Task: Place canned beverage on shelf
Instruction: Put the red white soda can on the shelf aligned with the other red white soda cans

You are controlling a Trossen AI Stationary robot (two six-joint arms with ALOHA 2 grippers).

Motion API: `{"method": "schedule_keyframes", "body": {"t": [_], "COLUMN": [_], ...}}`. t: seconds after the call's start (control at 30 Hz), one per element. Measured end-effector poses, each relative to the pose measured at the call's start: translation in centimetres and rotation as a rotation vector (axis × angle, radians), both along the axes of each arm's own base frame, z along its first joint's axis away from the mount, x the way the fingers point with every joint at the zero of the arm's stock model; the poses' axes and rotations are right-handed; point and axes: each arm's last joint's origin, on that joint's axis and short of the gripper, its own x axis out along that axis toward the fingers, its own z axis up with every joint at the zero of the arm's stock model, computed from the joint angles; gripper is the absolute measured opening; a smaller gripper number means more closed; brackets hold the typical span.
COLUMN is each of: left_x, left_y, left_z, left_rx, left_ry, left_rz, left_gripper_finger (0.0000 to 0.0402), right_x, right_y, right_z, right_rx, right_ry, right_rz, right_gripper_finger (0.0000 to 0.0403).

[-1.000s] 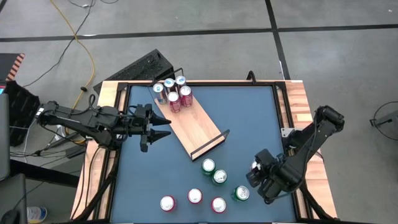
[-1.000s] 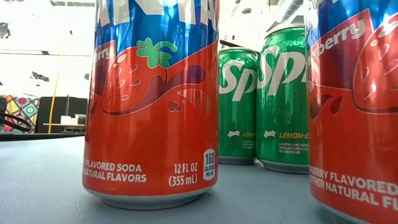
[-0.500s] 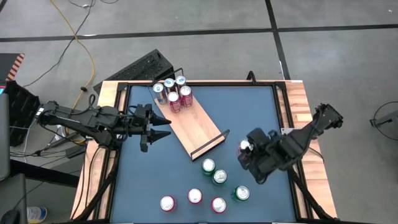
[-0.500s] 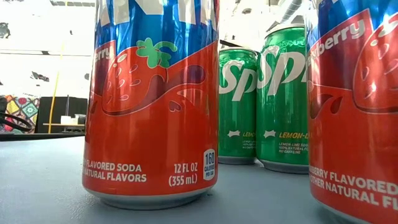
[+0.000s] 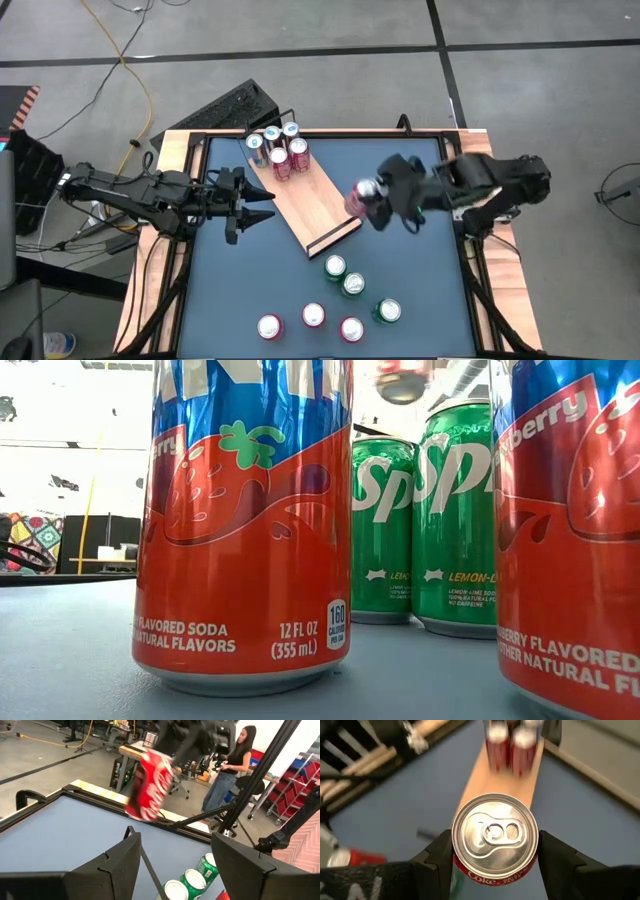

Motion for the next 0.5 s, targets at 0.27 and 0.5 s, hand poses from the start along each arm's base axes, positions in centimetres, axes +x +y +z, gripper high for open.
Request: {"method": "schedule_keyframes", "body": {"t": [0.27, 0.5], "left_x": [0.0, -0.6], "left_y": [0.1, 0.3], "left_z": [-0.1, -0.4], "left_rx": [0.031, 0.035], "left_ry": [0.013, 0.058], "left_rz": [0.019, 0.059], "left_gripper_finger": [0.0227, 0.0227], "right_x": [5.8, 12.5], "right_y": [-5.0, -8.4], "right_z": [-0.6, -5.5], "right_rx": [-0.147, -0.129], "right_ry": [-0.061, -0.002], "right_rz": [0.033, 0.112], "right_gripper_finger": [0.0214, 0.0214]}}
